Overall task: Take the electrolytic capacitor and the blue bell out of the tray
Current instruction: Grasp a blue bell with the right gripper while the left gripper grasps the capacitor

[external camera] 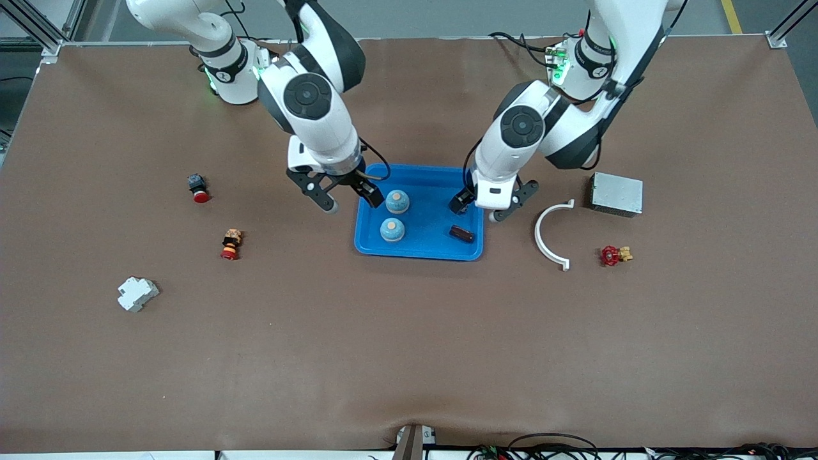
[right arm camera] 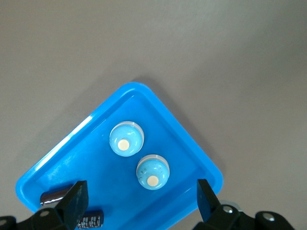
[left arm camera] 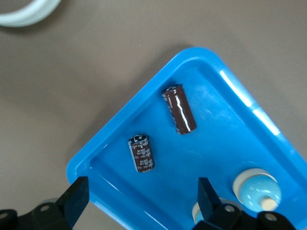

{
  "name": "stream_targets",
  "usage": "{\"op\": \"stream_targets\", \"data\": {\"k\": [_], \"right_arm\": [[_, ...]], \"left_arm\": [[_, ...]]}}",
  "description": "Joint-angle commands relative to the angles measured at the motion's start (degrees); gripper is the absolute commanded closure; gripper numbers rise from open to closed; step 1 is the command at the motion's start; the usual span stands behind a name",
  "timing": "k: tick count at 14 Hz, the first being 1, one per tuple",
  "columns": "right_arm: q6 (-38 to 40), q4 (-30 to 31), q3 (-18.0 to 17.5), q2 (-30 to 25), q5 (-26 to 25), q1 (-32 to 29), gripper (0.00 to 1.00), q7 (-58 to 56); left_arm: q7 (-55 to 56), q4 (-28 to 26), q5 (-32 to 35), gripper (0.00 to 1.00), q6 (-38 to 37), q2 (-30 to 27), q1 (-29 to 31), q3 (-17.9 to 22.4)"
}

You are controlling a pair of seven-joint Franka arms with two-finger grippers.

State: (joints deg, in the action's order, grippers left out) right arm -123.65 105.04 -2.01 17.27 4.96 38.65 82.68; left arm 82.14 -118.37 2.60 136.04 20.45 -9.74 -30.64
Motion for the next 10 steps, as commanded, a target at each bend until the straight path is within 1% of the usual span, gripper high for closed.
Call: {"op": "stream_targets", "data": {"k": [1,2,4,6,7,9,10], "right_arm": [[-3.8,-0.4,0.8,3.3,-0.5,1.8,0.00,2.3],[-4.6,-0.6,0.8,4.2,-1.2,1.9,0.00,3.3],[-6.8,-1.1,0.7,6.3,-4.0,2.0,0.00,5.8],[-8.2,-1.8,0.8,8.6,-4.8,2.5,0.00,6.6],[-8.2,-2.6,0.8,9.7,-4.8,2.6,0.00,6.7],[-8.4,-4.0,0.9,11.8,-5.3,2.7,0.00,7.6],[-8.8,-4.8,0.9,12.9,-6.2,2.7,0.00,8.5]], "left_arm": [[5.9,-0.5,5.0,0.06,4.1,3.9,-0.9,-0.1],[8.3,-0.4,7.5,0.09,4.8,5.2,-1.5,-0.1],[11.8,-0.1,12.1,0.17,4.9,7.6,-1.7,-0.1],[15.7,0.2,15.0,0.24,5.9,9.3,-2.2,-0.1],[16.6,0.2,16.0,0.28,6.2,10.2,-2.3,-0.1],[18.2,0.2,17.5,0.32,6.2,11.4,-3.1,-0.1],[18.7,0.3,17.6,0.37,6.2,11.8,-3.1,-0.1]]}}
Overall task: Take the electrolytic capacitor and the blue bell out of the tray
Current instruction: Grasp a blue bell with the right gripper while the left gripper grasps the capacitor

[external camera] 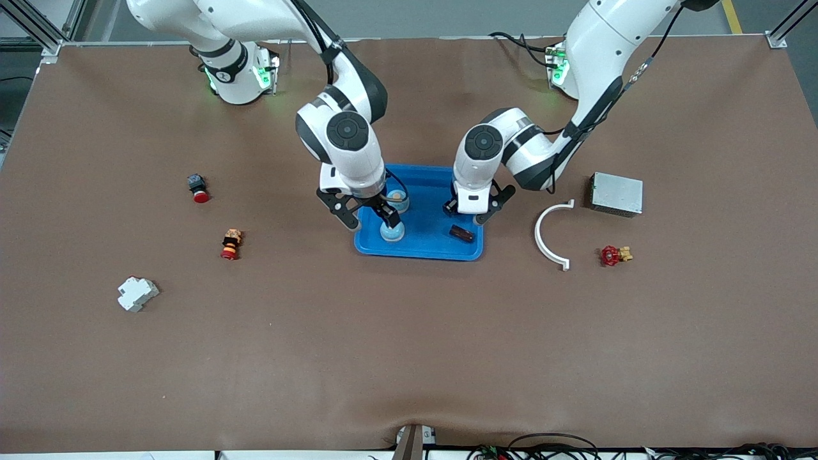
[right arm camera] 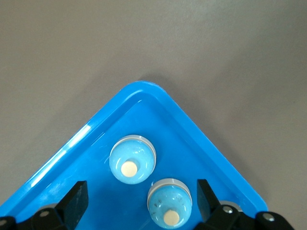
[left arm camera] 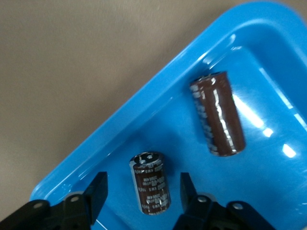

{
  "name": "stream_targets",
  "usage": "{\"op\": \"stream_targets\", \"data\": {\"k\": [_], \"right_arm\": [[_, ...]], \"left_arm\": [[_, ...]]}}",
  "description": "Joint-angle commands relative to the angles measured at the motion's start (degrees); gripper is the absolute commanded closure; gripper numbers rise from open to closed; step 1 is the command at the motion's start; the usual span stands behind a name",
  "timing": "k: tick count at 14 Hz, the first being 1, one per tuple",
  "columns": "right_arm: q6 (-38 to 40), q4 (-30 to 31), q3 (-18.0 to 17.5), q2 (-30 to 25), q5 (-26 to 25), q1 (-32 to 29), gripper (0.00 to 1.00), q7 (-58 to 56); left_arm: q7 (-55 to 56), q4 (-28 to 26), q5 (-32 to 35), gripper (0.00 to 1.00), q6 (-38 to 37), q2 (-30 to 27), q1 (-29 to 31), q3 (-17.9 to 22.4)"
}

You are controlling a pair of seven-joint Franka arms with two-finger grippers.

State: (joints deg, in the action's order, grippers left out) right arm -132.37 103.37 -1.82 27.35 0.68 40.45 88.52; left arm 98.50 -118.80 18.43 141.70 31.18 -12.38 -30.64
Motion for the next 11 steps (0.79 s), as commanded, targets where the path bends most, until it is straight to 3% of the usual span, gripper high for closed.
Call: {"op": "stream_targets", "data": {"k": [1,2,4,8,11], "right_arm": [[-0.7,-3.9,0.7,4.0,-2.9,0.9,0.00,3.4],[-1.2,-4.7,0.7,5.2,-3.2,0.9,0.00,3.8],[-1.8,-6.8,0.8,8.0,-3.3,0.9,0.00,4.5],[-2.4,-9.2,0.9,10.9,-5.0,1.6,0.00,6.5],[-3.4,-9.2,0.9,11.8,-5.0,2.0,0.00,7.3]], "left_arm": [[2.4,0.9,1.8,0.44,0.5,1.3,-0.5,-0.1],[2.4,1.2,1.8,0.56,0.5,1.8,-0.5,-0.1],[2.4,1.5,1.8,0.97,0.5,1.7,-0.5,-0.1],[1.7,1.4,2.0,1.00,-1.2,-2.8,0.8,-0.2],[-3.6,2.2,1.4,1.00,-8.2,-8.8,4.5,-0.4]]}}
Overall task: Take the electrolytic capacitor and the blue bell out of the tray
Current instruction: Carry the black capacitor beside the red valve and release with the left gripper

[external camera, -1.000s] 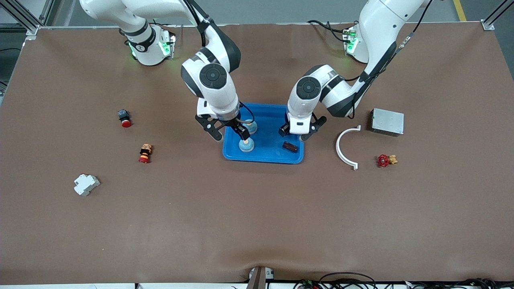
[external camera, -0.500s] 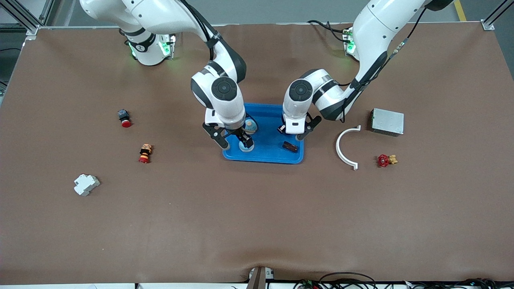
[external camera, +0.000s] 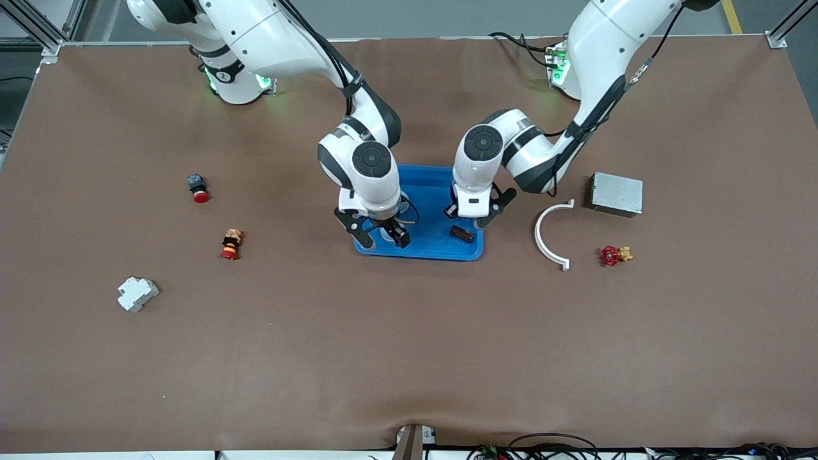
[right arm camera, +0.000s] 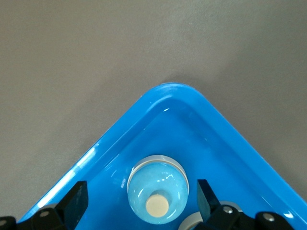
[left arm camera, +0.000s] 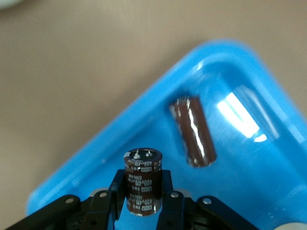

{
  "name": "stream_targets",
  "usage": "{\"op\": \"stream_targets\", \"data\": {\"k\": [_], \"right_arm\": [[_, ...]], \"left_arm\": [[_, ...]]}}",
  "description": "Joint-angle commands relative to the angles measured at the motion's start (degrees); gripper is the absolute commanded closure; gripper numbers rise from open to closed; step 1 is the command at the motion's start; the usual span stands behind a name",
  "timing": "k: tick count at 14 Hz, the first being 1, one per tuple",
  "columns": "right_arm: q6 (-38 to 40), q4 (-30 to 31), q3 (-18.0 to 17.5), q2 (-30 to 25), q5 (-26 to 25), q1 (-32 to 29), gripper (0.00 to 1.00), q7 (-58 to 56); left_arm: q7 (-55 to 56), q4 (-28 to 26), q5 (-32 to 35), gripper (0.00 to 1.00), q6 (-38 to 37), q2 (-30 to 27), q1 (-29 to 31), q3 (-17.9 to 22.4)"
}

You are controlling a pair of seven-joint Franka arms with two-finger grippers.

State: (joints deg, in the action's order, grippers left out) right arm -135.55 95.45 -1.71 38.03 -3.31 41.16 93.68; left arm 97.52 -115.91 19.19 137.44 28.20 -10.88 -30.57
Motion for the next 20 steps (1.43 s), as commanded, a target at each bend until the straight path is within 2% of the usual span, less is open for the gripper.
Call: {"op": "stream_targets", "data": {"k": [1,6,10,16,19,20], "right_arm": [[-0.3,-1.2,0.7,1.4,-1.0,1.5,0.00,2.2],[-1.8,-1.1,0.7,2.2,-1.0,2.3,0.00,2.9],[-2.4,-1.1,0.8,2.8,-1.0,2.8,0.00,3.7],[-3.1,-1.1,0.8,3.9,-1.8,2.8,0.00,3.8],[-3.2,-1.1,0.8,4.0,-2.0,2.8,0.00,3.8],[-3.2,-1.1,0.8,4.0,-2.3,2.8,0.03,3.7]], "left_arm": [[-3.8,-0.9,0.6,1.00,-5.0,-7.4,4.9,-0.9],[-18.2,-1.0,0.4,1.00,-11.2,-10.6,15.2,-1.0],[-26.5,-2.1,0.5,1.00,-12.5,-8.4,25.4,-0.9],[-27.1,-5.6,1.2,1.00,-7.2,-2.3,30.0,-0.4],[-26.9,-6.4,4.6,1.00,-5.1,-0.1,31.8,-0.4],[-26.2,-6.4,5.0,1.00,-4.3,0.5,31.8,-0.4]]}}
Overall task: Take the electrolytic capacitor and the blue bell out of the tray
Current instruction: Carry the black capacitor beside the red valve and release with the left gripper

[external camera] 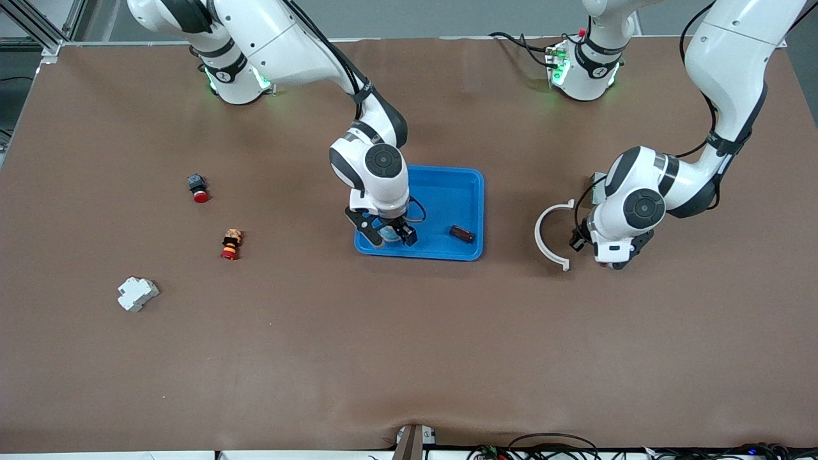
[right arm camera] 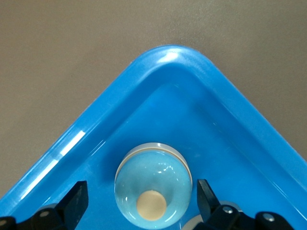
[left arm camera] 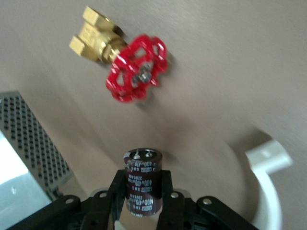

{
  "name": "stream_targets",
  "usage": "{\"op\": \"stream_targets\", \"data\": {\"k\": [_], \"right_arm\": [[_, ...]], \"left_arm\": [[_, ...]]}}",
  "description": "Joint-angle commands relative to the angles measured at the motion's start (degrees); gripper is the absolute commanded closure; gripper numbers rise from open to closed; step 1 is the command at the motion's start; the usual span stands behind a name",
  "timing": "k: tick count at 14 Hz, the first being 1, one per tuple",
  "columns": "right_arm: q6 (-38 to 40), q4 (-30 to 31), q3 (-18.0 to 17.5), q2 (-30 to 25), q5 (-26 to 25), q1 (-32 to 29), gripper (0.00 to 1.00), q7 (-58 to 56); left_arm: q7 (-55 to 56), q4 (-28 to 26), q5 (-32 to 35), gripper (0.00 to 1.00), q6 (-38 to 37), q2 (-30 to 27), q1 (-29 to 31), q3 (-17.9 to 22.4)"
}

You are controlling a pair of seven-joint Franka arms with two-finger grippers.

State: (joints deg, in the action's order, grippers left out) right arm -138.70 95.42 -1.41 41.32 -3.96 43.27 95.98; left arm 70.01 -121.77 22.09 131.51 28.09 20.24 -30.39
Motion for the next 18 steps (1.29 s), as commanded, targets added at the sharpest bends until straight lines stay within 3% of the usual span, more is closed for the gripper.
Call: {"op": "stream_targets", "data": {"k": [1,2,3,4,5,6,9,13,16,18], "right_arm": [[0.0,-1.2,0.5,0.7,-1.8,0.7,0.16,1.4],[0.0,-1.2,0.5,0.6,-1.9,0.6,0.38,1.3],[0.0,-1.2,0.4,0.6,-1.8,0.5,0.63,1.2],[0.0,-1.3,0.4,0.6,-1.8,0.5,0.88,1.3],[0.1,-1.3,0.4,0.5,-1.8,0.6,1.00,1.4],[0.3,-1.3,0.4,0.3,-1.8,0.6,1.00,1.5],[1.6,-2.1,0.2,-0.4,-1.3,0.6,1.00,1.2],[13.0,-8.0,0.0,-1.2,-1.0,0.2,1.00,-0.4],[16.8,-8.3,0.2,-3.5,-0.9,-1.9,1.00,-8.4],[17.7,-5.1,0.2,-6.2,-1.0,-4.4,1.00,-14.5]], "left_arm": [[1.4,-0.6,2.1,1.00,1.9,0.7,0.7,-0.5],[1.4,-0.6,2.2,0.59,1.9,0.7,0.8,-0.5],[1.4,-0.6,2.2,0.06,1.9,0.7,0.8,-0.5],[1.6,-0.5,2.2,0.00,1.8,0.1,0.7,-0.7],[1.8,-0.3,2.0,0.00,1.4,-0.7,0.7,-0.9],[2.2,0.0,1.4,0.00,1.0,-1.8,0.5,-1.2],[3.2,3.3,0.6,0.00,-4.9,-3.3,0.4,-7.5],[10.7,7.7,-0.5,0.00,-6.9,-2.7,-0.4,-13.0],[17.1,10.5,-0.5,0.00,-6.8,-0.1,-4.5,-14.0],[22.2,13.1,-0.4,0.00,-6.4,2.2,-8.5,-13.9]]}}
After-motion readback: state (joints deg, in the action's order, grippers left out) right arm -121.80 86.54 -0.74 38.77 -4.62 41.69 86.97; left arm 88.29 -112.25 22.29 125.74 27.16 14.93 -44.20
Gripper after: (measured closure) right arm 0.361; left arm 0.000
